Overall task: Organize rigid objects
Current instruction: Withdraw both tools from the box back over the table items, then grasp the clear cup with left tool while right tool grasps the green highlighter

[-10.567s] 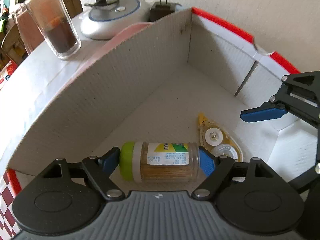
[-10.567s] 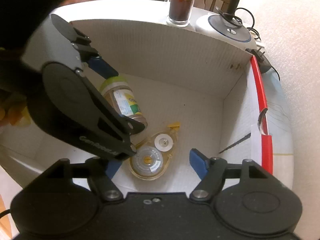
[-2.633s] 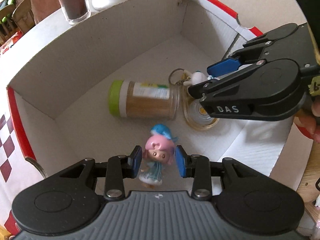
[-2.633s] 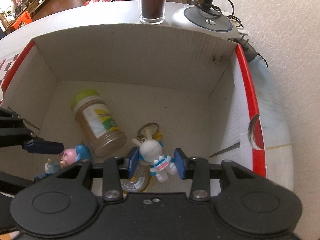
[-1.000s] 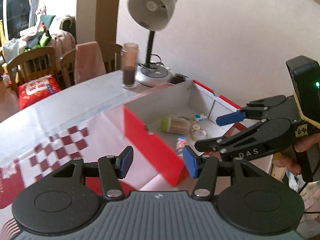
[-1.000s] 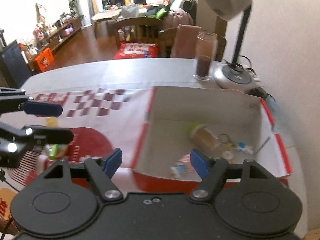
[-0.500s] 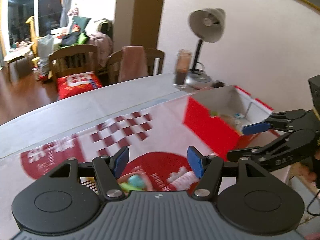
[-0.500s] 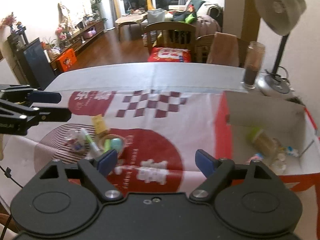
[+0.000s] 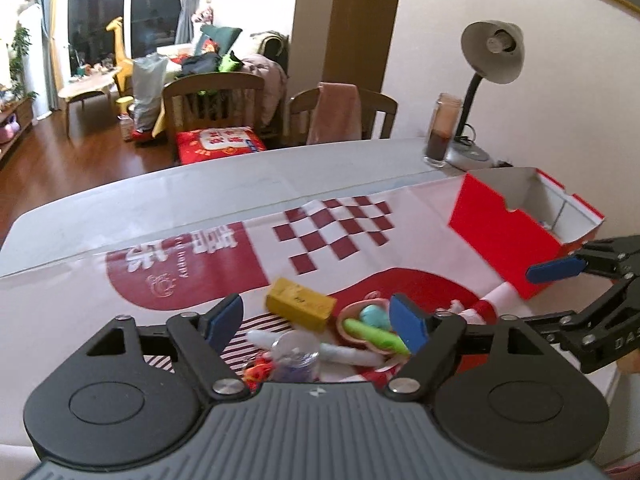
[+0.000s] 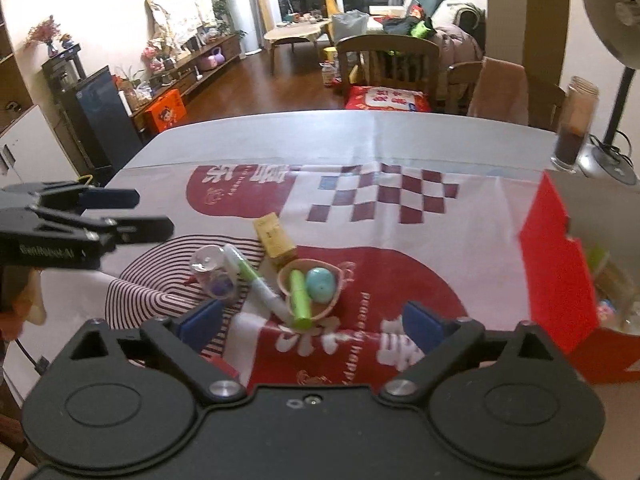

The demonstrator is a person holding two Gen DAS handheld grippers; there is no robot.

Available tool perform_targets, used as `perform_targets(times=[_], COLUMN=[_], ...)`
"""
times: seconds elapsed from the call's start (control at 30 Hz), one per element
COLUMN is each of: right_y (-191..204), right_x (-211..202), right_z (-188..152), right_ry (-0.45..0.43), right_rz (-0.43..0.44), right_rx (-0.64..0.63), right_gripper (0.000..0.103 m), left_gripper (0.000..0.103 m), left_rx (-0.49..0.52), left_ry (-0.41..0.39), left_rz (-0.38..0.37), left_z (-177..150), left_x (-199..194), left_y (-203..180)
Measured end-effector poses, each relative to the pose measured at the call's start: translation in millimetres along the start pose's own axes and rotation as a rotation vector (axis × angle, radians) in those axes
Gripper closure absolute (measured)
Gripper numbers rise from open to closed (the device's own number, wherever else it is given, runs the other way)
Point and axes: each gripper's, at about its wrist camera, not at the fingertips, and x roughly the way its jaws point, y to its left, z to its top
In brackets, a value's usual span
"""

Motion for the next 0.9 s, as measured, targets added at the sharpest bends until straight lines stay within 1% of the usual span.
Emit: perform_targets(times=[0.1, 0.2, 0.47, 0.63, 0.73, 0.77, 0.83, 0.9], right_y=[6.8, 10.4, 9.3, 8.3, 9.0, 9.7, 10.8, 11.7], right_x=[11.0, 24.5, 64.0, 85.0, 95.9, 98.2, 102.3, 105.8], right_z=[0.0, -0.7, -5.1, -6.7, -7.4, -7.3, -7.8, -8.8], right_ry=[-0.001, 0.007, 0.079, 0.129, 0.159, 0.164, 0.175, 0.187], right_rz=[0.004, 0.002, -0.032, -0.048, -0.056, -0.059, -0.060, -0.059], right_rx=[-0.009, -0.012, -0.018, -0.014, -0.009, -0.010, -0.009, -0.007], right_gripper=[0.001, 0.001, 0.002, 0.013, 0.022, 0.026, 0.028, 0.036], left_gripper=[0.022, 0.022, 0.022, 0.022, 0.022, 0.022, 0.022, 0.022], left_rx=[0.017, 0.023, 0.044, 0.063, 0.069, 0.074, 0.090, 0.099], left_ry=[0.004, 0.003, 0.012, 0.020, 0.029, 0.026, 0.017, 0.009], left_rz=[0.020, 0.015, 0.026, 0.033, 0.038, 0.042, 0.051, 0.058], left_z=[-12.8, -24.5, -53.4, -66.0, -68.3, -69.0, -69.5, -70.2], left_x=[7.4, 15.6, 44.9, 60.8, 68.4, 69.5, 72.3, 73.9], left_y=[3.5, 6.2, 12.4, 11.6, 10.3, 10.3, 9.6, 9.3])
